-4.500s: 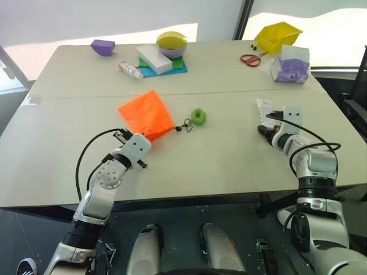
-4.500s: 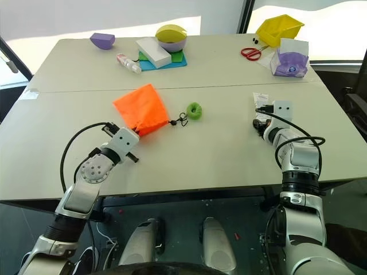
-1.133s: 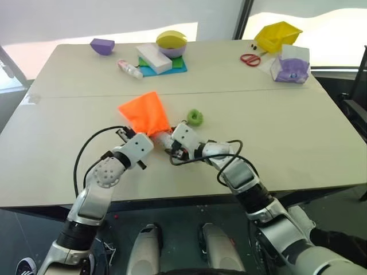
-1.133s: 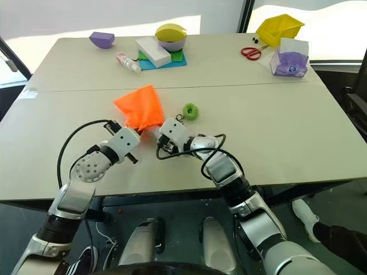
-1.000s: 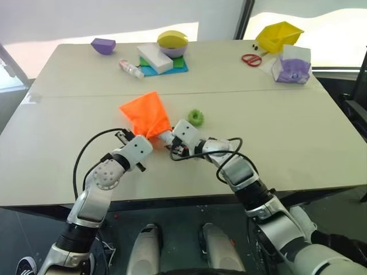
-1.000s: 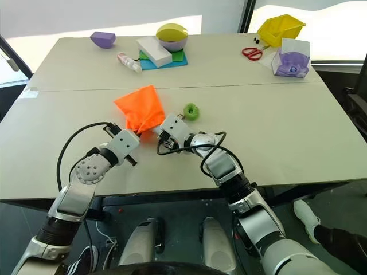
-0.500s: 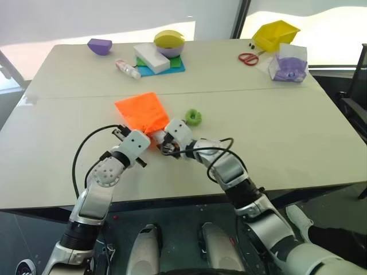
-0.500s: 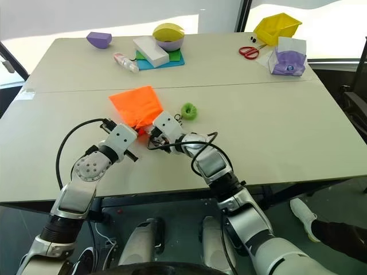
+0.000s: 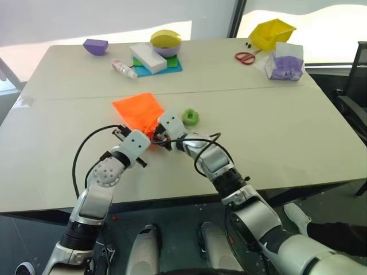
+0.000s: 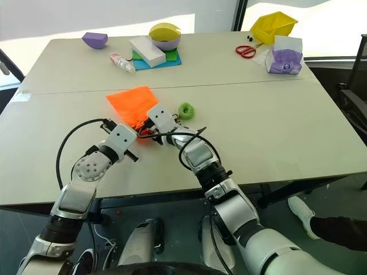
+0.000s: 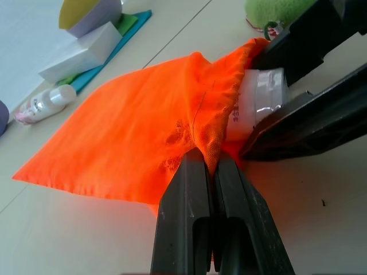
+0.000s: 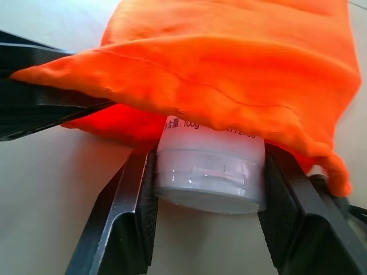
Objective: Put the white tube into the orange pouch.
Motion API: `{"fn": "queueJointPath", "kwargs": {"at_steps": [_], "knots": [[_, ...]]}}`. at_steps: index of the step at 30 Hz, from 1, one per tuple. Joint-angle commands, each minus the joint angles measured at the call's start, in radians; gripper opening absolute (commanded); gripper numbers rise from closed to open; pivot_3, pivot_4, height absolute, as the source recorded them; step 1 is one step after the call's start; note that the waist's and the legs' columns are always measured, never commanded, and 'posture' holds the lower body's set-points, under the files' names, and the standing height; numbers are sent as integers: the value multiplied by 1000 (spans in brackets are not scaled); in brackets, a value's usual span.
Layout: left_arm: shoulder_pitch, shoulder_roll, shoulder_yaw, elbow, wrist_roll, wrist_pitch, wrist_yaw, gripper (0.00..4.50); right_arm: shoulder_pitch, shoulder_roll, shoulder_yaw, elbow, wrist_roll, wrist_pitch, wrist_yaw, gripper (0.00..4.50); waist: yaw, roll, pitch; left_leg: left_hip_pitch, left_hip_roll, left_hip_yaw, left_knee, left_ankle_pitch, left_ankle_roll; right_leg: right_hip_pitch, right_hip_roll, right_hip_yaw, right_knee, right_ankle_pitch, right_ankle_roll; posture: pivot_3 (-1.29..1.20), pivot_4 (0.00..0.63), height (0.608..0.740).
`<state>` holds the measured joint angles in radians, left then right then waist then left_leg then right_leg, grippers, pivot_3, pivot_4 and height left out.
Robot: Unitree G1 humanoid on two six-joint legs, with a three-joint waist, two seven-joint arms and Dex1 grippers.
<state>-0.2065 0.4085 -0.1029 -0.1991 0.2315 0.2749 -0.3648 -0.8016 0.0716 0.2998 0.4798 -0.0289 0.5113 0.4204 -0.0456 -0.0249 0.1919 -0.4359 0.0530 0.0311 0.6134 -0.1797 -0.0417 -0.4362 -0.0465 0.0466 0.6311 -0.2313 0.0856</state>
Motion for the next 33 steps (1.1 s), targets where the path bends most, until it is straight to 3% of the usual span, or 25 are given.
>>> {"fn": "queueJointPath", "kwargs": {"at_steps": [1,10,19,24,25,33], "knots": [[-20,-6,-2,-26,1,-12,8,0,-54,51,0,0,14,-26,13,1804,0,0,0,0,0,0,0,0,0,0,0,0,0,0,0,0,150,740],[-6,-10,-8,-40,-4,-6,-5,0,-137,102,-44,170,-7,-155,-50,1804,0,0,0,-4,0,0,0,0,0,-4,0,0,1,1,1,0,150,740],[1,-11,-10,-41,1,-12,-2,0,-124,117,-63,196,15,-185,0,1804,0,0,0,-7,0,0,0,0,0,-6,0,0,0,3,5,0,150,740],[2,-11,-13,-35,3,-14,-1,0,-108,114,-57,162,17,-159,39,4194,0,0,0,-6,0,0,1,0,0,-6,0,0,1,3,5,0,150,740],[2,-12,-12,-35,3,-13,-1,0,-94,114,-53,128,36,-128,76,4482,0,0,0,-6,0,0,1,0,0,-6,0,0,1,3,5,0,150,740],[11,-4,-6,-36,5,-18,-2,0,66,-64,63,-220,-8,-21,234,4482,1,0,0,-7,0,0,2,0,0,-6,0,0,0,3,5,0,150,740]]}}
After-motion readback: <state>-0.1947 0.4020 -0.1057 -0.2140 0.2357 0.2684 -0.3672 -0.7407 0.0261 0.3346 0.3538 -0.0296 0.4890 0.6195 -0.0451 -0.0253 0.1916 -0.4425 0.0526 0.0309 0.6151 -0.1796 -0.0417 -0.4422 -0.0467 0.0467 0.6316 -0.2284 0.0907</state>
